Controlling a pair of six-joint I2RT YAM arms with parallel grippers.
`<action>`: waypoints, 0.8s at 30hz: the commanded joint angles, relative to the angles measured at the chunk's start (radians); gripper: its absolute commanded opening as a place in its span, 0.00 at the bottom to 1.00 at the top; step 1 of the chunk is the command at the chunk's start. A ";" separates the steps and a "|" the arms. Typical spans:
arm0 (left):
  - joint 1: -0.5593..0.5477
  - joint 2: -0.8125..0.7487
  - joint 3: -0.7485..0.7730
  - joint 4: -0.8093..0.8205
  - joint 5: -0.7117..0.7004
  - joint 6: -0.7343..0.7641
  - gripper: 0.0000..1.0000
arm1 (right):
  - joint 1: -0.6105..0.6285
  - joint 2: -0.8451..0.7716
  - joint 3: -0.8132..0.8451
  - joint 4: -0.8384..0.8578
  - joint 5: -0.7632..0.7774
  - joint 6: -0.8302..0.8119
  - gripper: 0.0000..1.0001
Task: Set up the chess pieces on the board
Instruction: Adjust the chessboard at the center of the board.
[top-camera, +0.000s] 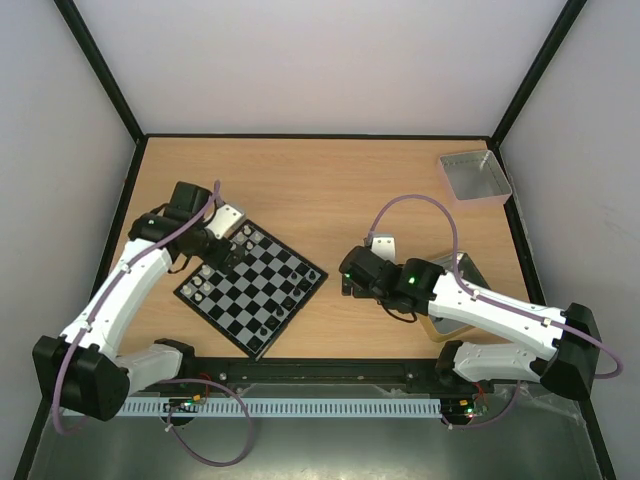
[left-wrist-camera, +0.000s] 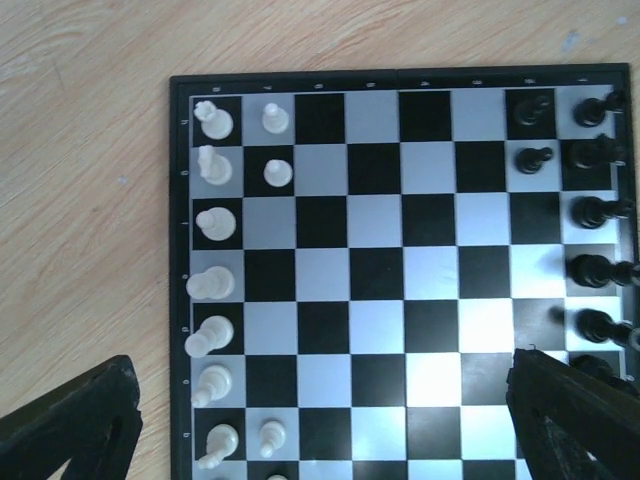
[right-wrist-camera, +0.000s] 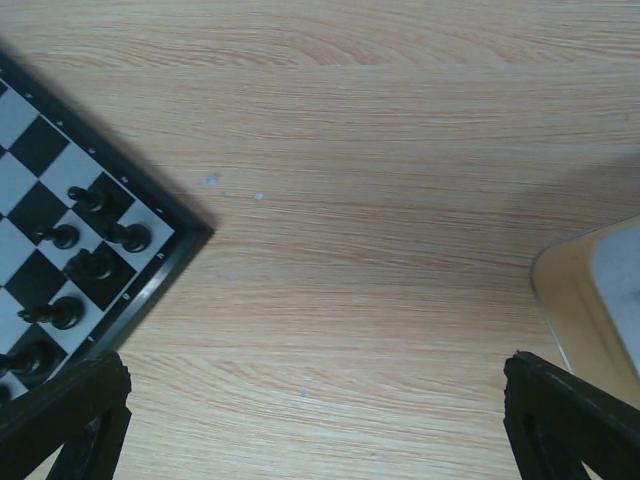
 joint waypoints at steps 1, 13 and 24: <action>0.037 0.031 -0.034 0.061 -0.118 0.022 0.98 | 0.008 0.000 0.004 0.054 -0.016 -0.008 0.97; 0.509 0.303 0.000 0.151 -0.127 0.207 0.38 | 0.008 -0.018 -0.023 0.129 -0.055 0.023 0.97; 0.615 0.356 -0.139 0.172 -0.143 0.329 0.02 | 0.008 -0.066 -0.051 0.102 -0.058 0.062 0.97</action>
